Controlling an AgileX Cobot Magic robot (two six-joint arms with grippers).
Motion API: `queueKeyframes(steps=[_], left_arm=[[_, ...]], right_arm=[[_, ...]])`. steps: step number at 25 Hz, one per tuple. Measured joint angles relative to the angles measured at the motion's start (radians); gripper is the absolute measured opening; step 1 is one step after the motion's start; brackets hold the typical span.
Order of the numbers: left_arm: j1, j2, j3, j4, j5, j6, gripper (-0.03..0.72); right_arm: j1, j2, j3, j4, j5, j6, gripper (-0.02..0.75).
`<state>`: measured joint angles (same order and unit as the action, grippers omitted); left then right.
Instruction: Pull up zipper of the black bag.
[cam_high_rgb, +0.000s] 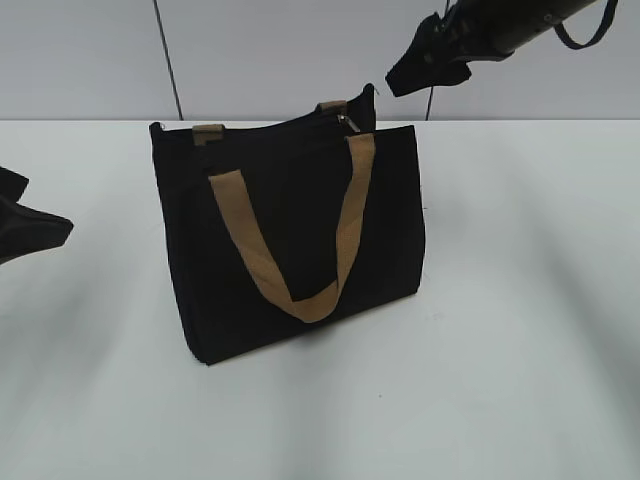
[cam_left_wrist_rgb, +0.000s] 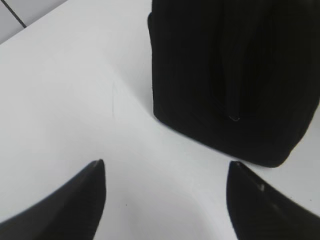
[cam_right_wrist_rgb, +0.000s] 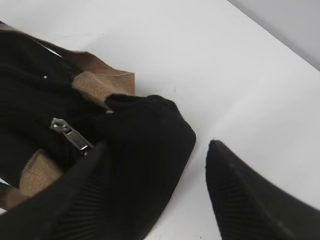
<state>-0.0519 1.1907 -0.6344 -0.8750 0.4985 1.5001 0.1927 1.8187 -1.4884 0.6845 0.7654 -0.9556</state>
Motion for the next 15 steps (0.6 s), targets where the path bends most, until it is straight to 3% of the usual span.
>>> queueKeyframes(steps=[2, 7, 12, 15], left_arm=[[0.0, 0.0, 0.0, -0.006, -0.007, 0.0, 0.583], [0.0, 0.0, 0.0, -0.003, -0.009, 0.0, 0.585], [0.0, 0.0, -0.007, 0.069, -0.041, -0.008, 0.574], [0.0, 0.0, -0.009, 0.117, -0.075, -0.055, 0.535]], right_arm=[[0.0, -0.007, 0.0, 0.0, 0.009, 0.0, 0.478], [0.0, -0.031, -0.001, -0.048, 0.075, -0.047, 0.48], [0.0, -0.037, -0.001, -0.247, 0.201, -0.062, 0.484], [0.0, -0.042, -0.001, -0.374, 0.239, 0.028, 0.484]])
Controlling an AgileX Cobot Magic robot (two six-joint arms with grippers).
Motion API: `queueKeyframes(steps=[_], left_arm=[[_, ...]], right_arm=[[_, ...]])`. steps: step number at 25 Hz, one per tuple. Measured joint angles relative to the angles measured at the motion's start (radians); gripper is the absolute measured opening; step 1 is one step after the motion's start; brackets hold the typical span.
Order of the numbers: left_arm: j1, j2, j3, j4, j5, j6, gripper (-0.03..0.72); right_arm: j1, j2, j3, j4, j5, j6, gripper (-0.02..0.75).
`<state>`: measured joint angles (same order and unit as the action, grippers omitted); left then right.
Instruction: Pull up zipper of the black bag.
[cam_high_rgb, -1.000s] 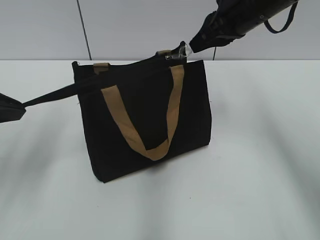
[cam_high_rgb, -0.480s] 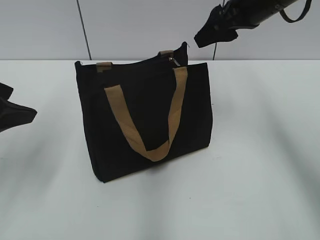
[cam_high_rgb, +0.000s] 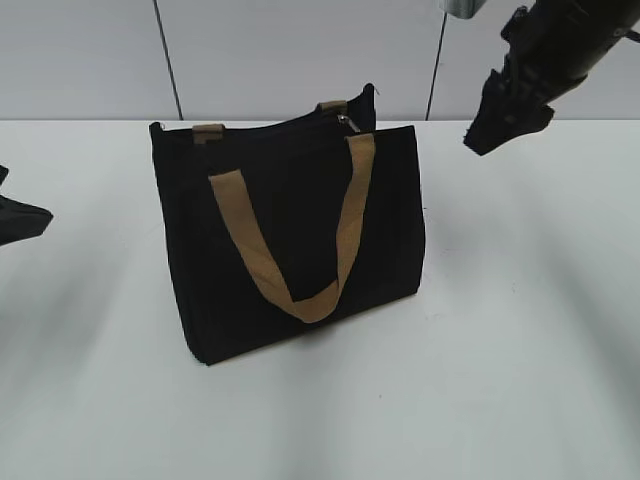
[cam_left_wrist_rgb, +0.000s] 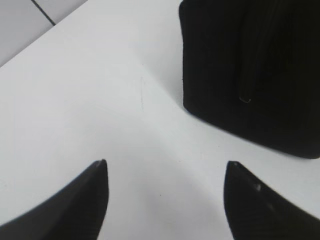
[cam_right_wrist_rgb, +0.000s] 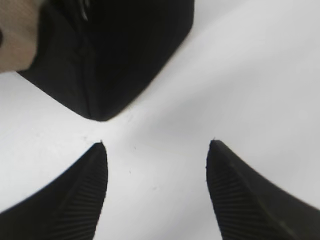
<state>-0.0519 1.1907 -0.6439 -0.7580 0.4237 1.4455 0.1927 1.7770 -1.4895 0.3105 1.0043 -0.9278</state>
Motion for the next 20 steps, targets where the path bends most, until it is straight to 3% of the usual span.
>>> queueKeyframes(steps=[2, 6, 8, 12, 16, 20], left_arm=[[0.0, 0.0, -0.01, 0.069, -0.002, -0.052, 0.506], [0.0, 0.019, -0.056, 0.3, 0.067, -0.27, 0.483], [0.0, 0.042, -0.099, 0.424, 0.147, -0.424, 0.48], [0.0, 0.072, -0.184, 0.625, 0.213, -0.84, 0.48], [0.0, 0.072, -0.296, 0.714, 0.306, -1.128, 0.48], [0.0, 0.071, -0.375, 0.733, 0.451, -1.256, 0.479]], right_arm=[[0.0, -0.013, 0.0, -0.09, 0.009, 0.083, 0.484], [-0.001, -0.058, 0.0, -0.24, 0.015, 0.26, 0.484], [-0.001, -0.082, 0.0, -0.293, 0.017, 0.342, 0.484], [-0.001, -0.136, 0.0, -0.352, 0.017, 0.5, 0.484], [-0.001, -0.186, 0.0, -0.367, 0.063, 0.677, 0.484], [-0.001, -0.221, 0.0, -0.369, 0.178, 0.763, 0.484]])
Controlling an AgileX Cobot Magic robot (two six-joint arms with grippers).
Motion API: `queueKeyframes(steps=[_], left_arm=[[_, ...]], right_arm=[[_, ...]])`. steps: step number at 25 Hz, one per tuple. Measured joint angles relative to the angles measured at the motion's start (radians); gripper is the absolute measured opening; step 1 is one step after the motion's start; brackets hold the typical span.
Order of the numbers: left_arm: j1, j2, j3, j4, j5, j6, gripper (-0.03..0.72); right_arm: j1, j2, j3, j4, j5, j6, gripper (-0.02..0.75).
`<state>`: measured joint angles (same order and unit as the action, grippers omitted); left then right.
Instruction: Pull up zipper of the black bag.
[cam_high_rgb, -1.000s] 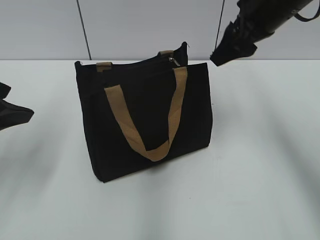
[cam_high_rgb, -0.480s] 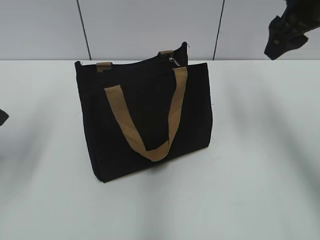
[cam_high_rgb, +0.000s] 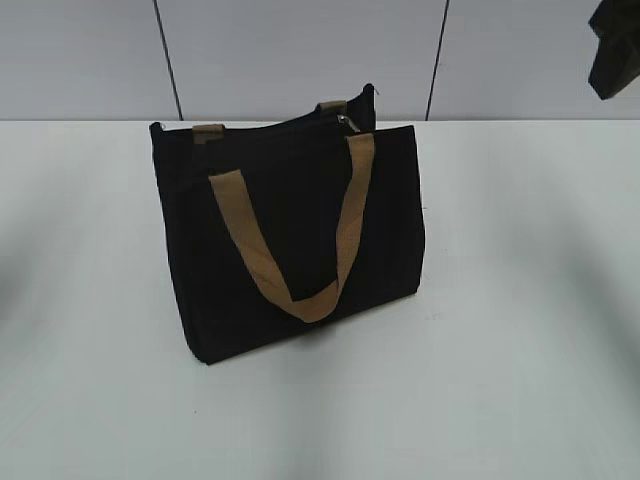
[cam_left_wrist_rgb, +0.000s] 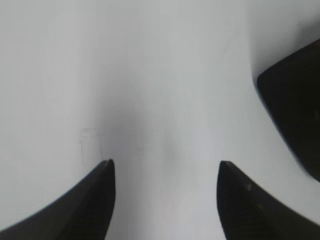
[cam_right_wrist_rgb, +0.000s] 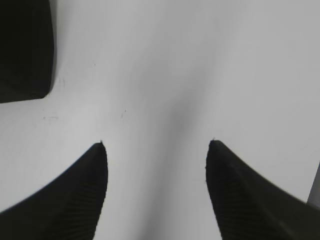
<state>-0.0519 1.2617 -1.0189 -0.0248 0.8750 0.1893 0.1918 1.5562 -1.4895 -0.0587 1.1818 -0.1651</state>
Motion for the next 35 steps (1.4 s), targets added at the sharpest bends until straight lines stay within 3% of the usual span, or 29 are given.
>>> queueKeyframes(steps=[5, 10, 23, 29, 35], left_arm=[[0.0, -0.035, -0.007, 0.001, 0.103, -0.035, 0.467], [0.0, -0.153, 0.0, -0.007, 0.114, -0.038, 0.462], [0.0, -0.636, 0.371, -0.057, 0.092, -0.039, 0.46], [0.0, -0.821, 0.453, -0.062, 0.145, -0.039, 0.46], [0.0, -0.924, 0.488, -0.062, 0.188, -0.039, 0.46]], right_arm=[[0.0, -0.071, 0.033, 0.03, 0.025, 0.011, 0.484], [0.0, -0.217, 0.215, 0.07, 0.002, 0.014, 0.484], [0.0, -0.685, 0.819, 0.123, -0.204, 0.014, 0.484], [0.0, -0.885, 0.954, 0.126, -0.221, 0.014, 0.483], [0.0, -1.015, 0.981, 0.141, -0.221, 0.014, 0.483]])
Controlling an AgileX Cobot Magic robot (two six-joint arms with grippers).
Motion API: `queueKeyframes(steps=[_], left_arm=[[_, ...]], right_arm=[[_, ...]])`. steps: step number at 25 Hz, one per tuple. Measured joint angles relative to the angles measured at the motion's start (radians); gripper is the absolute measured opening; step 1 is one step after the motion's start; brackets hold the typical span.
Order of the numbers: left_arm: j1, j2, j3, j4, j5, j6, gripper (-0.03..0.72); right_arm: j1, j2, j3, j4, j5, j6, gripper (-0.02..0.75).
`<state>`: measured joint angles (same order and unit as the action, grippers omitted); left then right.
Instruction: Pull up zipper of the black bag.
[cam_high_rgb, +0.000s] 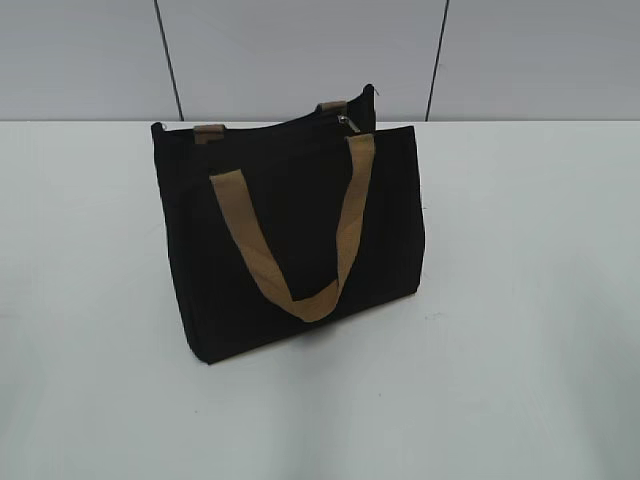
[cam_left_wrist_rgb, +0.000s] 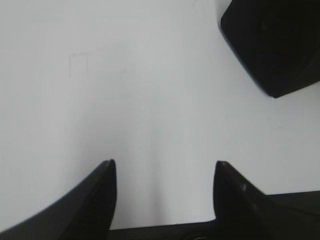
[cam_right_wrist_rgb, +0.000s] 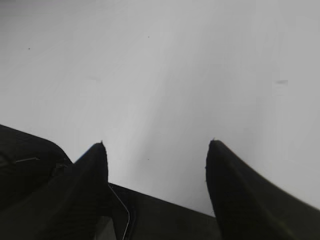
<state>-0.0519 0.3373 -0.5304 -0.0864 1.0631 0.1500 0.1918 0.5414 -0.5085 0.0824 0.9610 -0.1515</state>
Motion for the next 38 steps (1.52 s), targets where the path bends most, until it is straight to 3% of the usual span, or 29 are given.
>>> queueKeyframes(steps=[18, 26, 38], left_arm=[[0.0, -0.34, 0.001, 0.0, 0.002, 0.0, 0.459], [0.0, -0.345, 0.001, -0.001, 0.002, 0.0, 0.456], [0.0, -0.346, 0.002, -0.001, 0.002, 0.0, 0.456]], right_arm=[[0.0, -0.34, 0.022, 0.022, 0.129, -0.012, 0.482], [0.0, -0.544, 0.023, 0.023, 0.132, -0.022, 0.482], [0.0, -0.548, 0.023, 0.024, 0.135, -0.022, 0.482]])
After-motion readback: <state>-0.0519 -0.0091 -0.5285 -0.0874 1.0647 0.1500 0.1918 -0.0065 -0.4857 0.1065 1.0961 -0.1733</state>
